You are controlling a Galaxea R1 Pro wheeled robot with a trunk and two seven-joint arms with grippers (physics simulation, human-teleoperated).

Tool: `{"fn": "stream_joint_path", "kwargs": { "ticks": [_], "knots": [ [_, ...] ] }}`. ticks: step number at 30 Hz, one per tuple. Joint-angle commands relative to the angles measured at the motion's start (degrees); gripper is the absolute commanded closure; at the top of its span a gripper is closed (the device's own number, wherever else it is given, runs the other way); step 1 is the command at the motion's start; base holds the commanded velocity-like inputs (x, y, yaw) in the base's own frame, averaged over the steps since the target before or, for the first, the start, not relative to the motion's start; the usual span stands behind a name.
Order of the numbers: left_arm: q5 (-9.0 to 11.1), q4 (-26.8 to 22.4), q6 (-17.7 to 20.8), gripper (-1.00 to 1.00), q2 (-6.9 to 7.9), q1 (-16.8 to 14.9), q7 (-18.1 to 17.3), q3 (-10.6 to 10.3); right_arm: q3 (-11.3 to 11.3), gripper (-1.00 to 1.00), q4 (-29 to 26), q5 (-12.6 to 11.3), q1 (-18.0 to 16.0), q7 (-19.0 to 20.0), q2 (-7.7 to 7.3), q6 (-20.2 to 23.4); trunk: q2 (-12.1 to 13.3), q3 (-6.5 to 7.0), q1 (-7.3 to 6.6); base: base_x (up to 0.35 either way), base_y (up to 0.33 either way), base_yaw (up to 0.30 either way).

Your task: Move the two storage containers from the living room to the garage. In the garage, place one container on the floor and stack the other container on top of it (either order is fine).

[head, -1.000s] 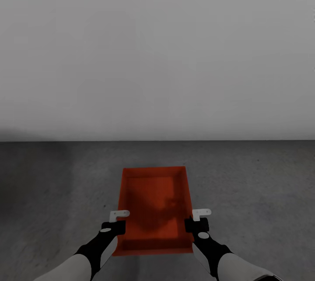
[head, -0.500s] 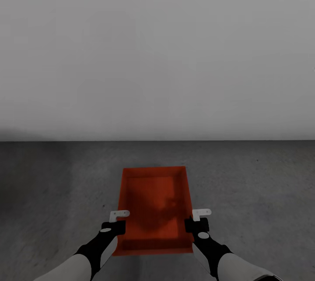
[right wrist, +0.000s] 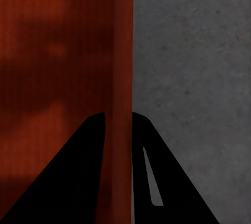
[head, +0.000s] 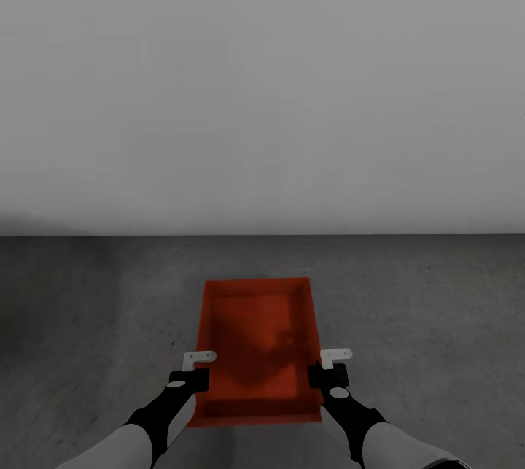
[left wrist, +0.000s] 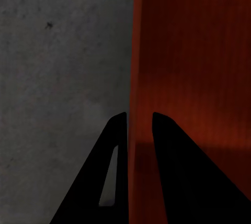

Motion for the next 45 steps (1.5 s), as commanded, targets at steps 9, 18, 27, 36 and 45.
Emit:
{"fn": "stream_joint_path", "kwargs": {
  "ticks": [9, 18, 27, 36, 45],
  "knots": [
    [-0.15, -0.31, 0.07, 1.00, -0.10, -0.03, 0.44, 0.54, -1.26, 1.00, 0.20, -1.33, -0.02, -0.04, 0.75, -0.12, -0.02, -0.03, 0.00, 0.000, 0.000, 0.000],
    [-0.14, -0.32, 0.10, 1.00, -0.11, -0.03, 0.44, 0.53, -1.26, 1.00, 0.20, -1.33, -0.02, -0.04, 0.75, -0.12, -2.43, -1.11, 1.32, 0.000, 0.000, 0.000],
    [-0.14, -0.36, 0.06, 1.00, -0.11, -0.03, 0.44, 0.52, -1.26, 1.00, 0.20, -1.33, -0.02, -0.04, 0.75, -0.12, -4.03, -1.83, 2.20, 0.000, 0.000, 0.000],
    [-0.14, -0.36, 0.06, 1.00, -0.11, -0.03, 0.44, 0.54, -1.26, 1.00, 0.20, -1.33, -0.02, -0.04, 0.75, -0.12, -4.03, -1.83, 2.20, 0.000, 0.000, 0.000],
    [-0.14, -0.36, 0.05, 1.00, -0.07, -0.03, 0.44, 0.54, -1.26, 1.00, 0.20, -1.33, -0.02, -0.04, 0.75, -0.12, -4.03, -1.83, 2.20, 0.000, 0.000, 0.000]
  ]
}}
